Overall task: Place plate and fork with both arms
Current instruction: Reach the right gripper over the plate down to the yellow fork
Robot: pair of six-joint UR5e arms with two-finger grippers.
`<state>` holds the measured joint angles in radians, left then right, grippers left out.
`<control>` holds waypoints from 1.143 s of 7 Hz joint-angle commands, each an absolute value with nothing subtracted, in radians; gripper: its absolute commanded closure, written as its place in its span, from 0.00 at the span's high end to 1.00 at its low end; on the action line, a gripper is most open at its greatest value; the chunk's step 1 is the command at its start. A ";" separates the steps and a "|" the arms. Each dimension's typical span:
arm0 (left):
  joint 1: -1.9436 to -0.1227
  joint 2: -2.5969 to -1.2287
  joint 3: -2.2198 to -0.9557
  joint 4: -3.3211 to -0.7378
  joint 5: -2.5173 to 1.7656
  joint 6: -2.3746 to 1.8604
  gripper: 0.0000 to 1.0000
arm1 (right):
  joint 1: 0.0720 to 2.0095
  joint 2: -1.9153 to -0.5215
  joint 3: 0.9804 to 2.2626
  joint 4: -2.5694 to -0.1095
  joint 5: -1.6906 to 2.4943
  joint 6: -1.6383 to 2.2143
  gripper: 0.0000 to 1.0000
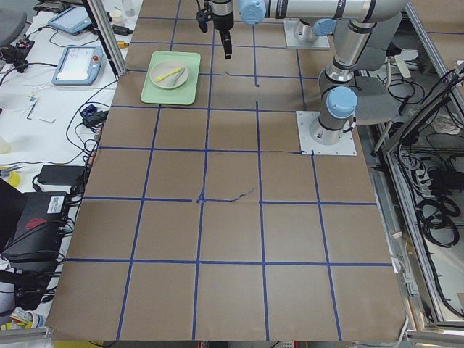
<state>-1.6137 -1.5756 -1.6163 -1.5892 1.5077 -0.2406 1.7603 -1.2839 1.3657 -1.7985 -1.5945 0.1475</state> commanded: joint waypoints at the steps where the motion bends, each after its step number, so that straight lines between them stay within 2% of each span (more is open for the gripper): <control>1: -1.614 -1.575 -1.620 -1.585 1.508 -0.241 1.00 | 1.785 -1.044 1.239 -2.121 -1.585 0.149 0.97; 3: -1.614 -1.577 -1.620 -1.580 1.508 -0.241 1.00 | 1.790 -0.904 1.217 -2.257 -1.563 0.138 1.00; 4: -1.614 -1.578 -1.621 -1.580 1.508 -0.241 1.00 | 1.795 -0.861 1.218 -2.302 -1.417 0.048 1.00; 8: -1.612 -1.580 -1.629 -1.563 1.508 -0.239 1.00 | 1.801 -0.792 1.198 -2.310 -1.350 -0.163 1.00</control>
<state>-1.6124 -1.5797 -1.6285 -1.5693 1.5079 -0.2405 1.7986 -0.8012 1.2032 -2.3082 -1.3608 -0.0850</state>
